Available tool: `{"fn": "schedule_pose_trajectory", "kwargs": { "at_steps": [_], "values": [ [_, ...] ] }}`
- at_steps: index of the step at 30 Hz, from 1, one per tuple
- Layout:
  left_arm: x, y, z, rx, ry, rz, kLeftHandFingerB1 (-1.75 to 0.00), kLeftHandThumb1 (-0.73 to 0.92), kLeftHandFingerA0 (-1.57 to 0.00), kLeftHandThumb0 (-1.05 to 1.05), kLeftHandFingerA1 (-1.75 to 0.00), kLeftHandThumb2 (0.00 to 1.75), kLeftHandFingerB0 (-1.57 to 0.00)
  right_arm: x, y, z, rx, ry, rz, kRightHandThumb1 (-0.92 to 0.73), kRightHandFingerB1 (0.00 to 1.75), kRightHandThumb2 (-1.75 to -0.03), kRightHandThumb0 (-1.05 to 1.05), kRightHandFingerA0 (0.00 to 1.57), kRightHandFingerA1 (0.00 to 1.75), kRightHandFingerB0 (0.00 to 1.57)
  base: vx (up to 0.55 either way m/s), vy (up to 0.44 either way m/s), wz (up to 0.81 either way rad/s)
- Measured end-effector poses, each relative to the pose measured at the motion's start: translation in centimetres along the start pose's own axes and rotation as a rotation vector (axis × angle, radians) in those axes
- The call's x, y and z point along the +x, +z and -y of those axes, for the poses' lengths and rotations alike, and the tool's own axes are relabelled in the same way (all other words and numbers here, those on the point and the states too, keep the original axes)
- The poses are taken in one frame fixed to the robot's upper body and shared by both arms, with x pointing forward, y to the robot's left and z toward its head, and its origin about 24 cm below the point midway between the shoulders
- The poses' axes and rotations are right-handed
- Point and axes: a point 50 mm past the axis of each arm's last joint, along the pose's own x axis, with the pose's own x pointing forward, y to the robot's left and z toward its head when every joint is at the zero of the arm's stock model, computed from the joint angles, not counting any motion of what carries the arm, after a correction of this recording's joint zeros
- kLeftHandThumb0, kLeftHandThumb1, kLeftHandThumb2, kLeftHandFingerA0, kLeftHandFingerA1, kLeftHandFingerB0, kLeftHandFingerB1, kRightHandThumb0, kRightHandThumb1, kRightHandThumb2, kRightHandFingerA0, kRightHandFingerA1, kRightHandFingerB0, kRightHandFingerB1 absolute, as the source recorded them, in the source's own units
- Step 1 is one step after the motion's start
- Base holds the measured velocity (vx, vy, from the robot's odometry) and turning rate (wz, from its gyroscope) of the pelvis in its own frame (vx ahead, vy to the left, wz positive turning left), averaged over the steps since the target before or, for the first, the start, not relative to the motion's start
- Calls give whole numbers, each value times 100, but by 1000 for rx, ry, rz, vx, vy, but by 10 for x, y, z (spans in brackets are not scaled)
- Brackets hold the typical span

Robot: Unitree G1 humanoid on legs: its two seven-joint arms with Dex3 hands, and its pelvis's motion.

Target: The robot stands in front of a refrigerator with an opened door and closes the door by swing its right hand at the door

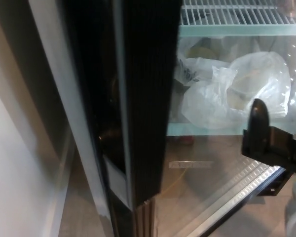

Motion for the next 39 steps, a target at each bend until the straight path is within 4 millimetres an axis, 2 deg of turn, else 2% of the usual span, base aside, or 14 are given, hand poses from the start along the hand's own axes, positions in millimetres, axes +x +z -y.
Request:
{"fn": "schedule_pose_trajectory", "kwargs": {
  "at_steps": [4,6,7,8,9,15,20,25,27,28,29,30,31,39],
  "values": [
    [0,2,-1,1,2,5,-53,61,-36,-53,-61,97,-26,9,4,-10,-29,31,65,-75,23,-108,-72,0,19,6,0,0,0],
    [1,3,-2,1,4,8,-54,61,-36,-53,-61,96,-27,15,3,-18,-44,57,91,-75,19,-99,-72,2,16,0,0,0,0],
    [1,4,-2,1,5,9,-53,60,-35,-52,-61,96,-26,18,1,-24,-56,80,105,-90,21,-69,-65,2,17,5,0,0,0],
    [1,4,-2,1,5,9,-53,60,-35,-52,-61,96,-26,21,0,-28,-66,96,114,-90,21,-69,-65,2,17,5,0,0,0],
    [1,3,-2,1,4,8,-53,61,-34,-54,-60,95,-27,24,-3,-33,-78,117,123,-76,20,-107,-73,0,19,0,0,0,0],
    [2,9,-4,5,9,21,-52,60,-29,-55,-57,94,-24,45,-31,-62,-125,235,87,-78,13,-107,-81,0,13,0,0,0,0],
    [3,15,-7,6,14,36,-52,60,-32,-54,-60,95,-24,55,-61,-73,-162,327,-26,-76,22,-107,-81,7,26,7,0,0,0],
    [5,23,-11,10,16,55,-52,59,-34,-52,-61,96,-23,54,-100,-63,-210,416,-205,-75,25,-105,-80,7,28,8,0,0,0],
    [5,27,-14,11,19,65,-53,60,-35,-53,-61,96,-25,51,-115,-51,-227,445,-280,-72,32,-107,-70,4,34,3,0,0,0],
    [5,28,-14,12,19,67,-53,60,-35,-53,-61,96,-25,50,-117,-49,-230,449,-293,-89,22,-69,-69,11,24,10,0,0,0],
    [5,28,-14,12,19,67,-53,60,-35,-53,-62,96,-26,50,-117,-49,-230,449,-293,-68,38,-102,-68,8,44,1,0,0,0],
    [6,30,-15,17,18,71,-53,60,-35,-53,-62,96,-26,45,-126,-38,-233,469,-345,-68,38,-102,-68,8,44,1,0,0,0],
    [6,32,-15,20,17,74,-54,60,-36,-52,-62,96,-26,40,-129,-32,-235,480,-370,-56,47,-110,-34,0,48,0,0,0,0],
    [6,31,-16,22,13,70,-52,59,-35,-50,-61,96,-24,-26,-140,11,-240,596,-560,-53,46,-109,-35,0,47,0,0,0,0]
  ]
}}
